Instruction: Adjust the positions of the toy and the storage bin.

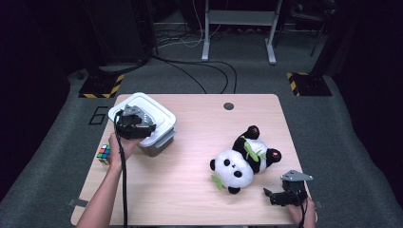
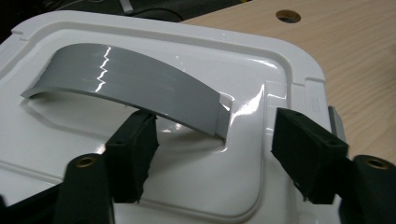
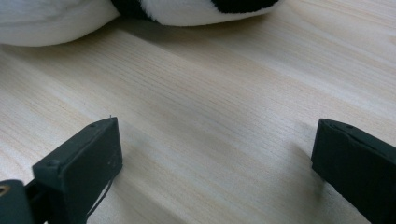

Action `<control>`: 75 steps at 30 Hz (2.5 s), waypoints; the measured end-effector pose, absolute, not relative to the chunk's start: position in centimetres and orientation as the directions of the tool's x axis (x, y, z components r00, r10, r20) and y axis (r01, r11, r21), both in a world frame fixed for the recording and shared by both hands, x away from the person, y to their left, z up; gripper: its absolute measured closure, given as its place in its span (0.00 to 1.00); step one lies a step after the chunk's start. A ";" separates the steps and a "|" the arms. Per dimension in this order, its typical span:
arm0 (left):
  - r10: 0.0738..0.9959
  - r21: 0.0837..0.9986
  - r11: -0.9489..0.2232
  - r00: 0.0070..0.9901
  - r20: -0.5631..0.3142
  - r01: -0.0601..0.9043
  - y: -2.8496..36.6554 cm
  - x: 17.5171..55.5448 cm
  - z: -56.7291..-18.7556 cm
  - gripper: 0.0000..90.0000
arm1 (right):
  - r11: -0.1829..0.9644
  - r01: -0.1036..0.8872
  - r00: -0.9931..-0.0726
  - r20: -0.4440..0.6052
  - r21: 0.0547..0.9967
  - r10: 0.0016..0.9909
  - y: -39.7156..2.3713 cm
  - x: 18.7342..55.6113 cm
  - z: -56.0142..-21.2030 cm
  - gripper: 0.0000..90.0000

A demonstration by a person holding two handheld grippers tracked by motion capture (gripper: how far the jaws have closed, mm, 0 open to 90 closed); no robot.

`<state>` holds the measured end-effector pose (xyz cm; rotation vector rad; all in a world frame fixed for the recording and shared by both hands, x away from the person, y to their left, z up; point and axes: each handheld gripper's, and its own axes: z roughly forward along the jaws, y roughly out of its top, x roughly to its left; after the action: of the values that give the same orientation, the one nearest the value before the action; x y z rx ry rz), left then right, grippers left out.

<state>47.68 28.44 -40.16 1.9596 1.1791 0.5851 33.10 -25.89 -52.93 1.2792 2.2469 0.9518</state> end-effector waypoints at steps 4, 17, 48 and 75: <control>0.888 0.802 -0.274 0.459 0.000 0.530 28.0 47.8 -40.2 0.41 | 0.355 0.599 -0.510 0.001 0.717 0.860 -25.9 33.1 -52.9 0.01; 0.868 0.789 -0.340 0.494 0.054 0.511 26.0 48.0 -40.2 0.43 | 0.355 0.599 -0.510 0.000 0.718 0.860 -25.9 33.1 -52.9 0.01; 0.838 0.810 -0.346 0.544 0.040 0.473 18.3 49.8 -40.5 0.45 | 0.355 0.599 -0.509 0.000 0.718 0.861 -25.9 33.1 -52.9 0.01; 0.832 0.824 -0.338 0.554 0.036 0.454 13.1 50.3 -40.7 0.46 | 0.355 0.599 -0.506 -0.005 0.718 0.863 -25.9 33.1 -52.9 0.02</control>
<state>50.35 13.07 -40.71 1.9798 1.0363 0.5915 33.08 -25.90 -52.93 1.2803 2.2405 0.9440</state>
